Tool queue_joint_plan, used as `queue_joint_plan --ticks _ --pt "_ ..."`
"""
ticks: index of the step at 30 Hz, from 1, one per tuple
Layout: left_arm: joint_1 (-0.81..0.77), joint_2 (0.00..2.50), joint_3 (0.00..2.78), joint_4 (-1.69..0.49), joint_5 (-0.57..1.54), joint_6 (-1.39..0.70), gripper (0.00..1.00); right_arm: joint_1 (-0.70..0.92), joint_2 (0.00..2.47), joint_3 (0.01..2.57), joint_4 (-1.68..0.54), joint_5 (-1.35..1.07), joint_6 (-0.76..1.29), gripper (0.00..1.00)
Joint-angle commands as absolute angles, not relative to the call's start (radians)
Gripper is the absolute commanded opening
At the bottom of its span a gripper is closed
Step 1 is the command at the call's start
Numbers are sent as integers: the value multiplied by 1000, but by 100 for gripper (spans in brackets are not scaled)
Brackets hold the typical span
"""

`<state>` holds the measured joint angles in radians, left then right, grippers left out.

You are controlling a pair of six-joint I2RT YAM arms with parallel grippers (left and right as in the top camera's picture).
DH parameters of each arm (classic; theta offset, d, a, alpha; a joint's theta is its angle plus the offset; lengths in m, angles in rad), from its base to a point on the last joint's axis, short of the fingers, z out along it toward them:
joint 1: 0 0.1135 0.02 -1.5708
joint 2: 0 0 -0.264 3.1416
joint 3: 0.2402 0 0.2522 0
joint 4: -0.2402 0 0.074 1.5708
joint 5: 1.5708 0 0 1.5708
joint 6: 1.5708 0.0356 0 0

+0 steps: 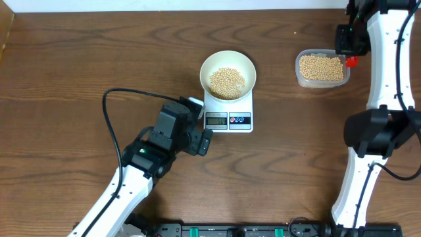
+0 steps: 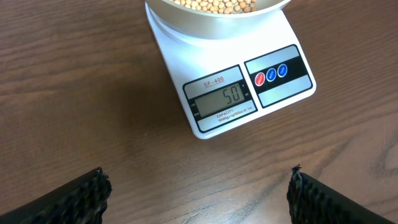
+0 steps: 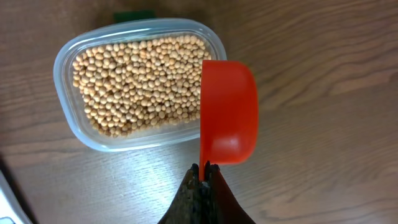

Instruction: Scoop item into bowl and weigh 50g on scale

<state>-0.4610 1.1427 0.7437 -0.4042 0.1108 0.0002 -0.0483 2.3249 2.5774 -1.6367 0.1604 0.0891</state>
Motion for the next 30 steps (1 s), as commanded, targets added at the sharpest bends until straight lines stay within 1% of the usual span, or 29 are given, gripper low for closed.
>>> queue_joint_plan --ticks 1,14,23,30 --pt "-462 1139 750 -406 120 3 93 -27 2309 2574 -1631 211 134 1" --pt "-462 1139 750 -406 120 3 93 12 2309 2548 -1607 186 134 1" --pt "-462 1139 750 -406 120 3 93 -25 2309 2507 -1573 4 134 1" --pt "-462 1139 750 -406 120 3 93 -122 2309 2506 -1540 -251 135 1"
